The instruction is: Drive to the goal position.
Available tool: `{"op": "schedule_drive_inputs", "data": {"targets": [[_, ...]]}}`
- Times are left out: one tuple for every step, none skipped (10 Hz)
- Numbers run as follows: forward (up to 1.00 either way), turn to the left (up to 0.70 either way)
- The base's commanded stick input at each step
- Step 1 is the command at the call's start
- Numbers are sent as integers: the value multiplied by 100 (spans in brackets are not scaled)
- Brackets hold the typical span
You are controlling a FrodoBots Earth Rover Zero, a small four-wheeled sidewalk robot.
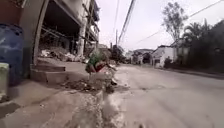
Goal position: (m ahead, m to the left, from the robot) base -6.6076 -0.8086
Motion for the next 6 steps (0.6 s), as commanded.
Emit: {"op": "schedule_drive_inputs", "data": {"targets": [[70,0],[70,-4],[70,-17],[70,-35],[48,-47],[1,-70]]}}
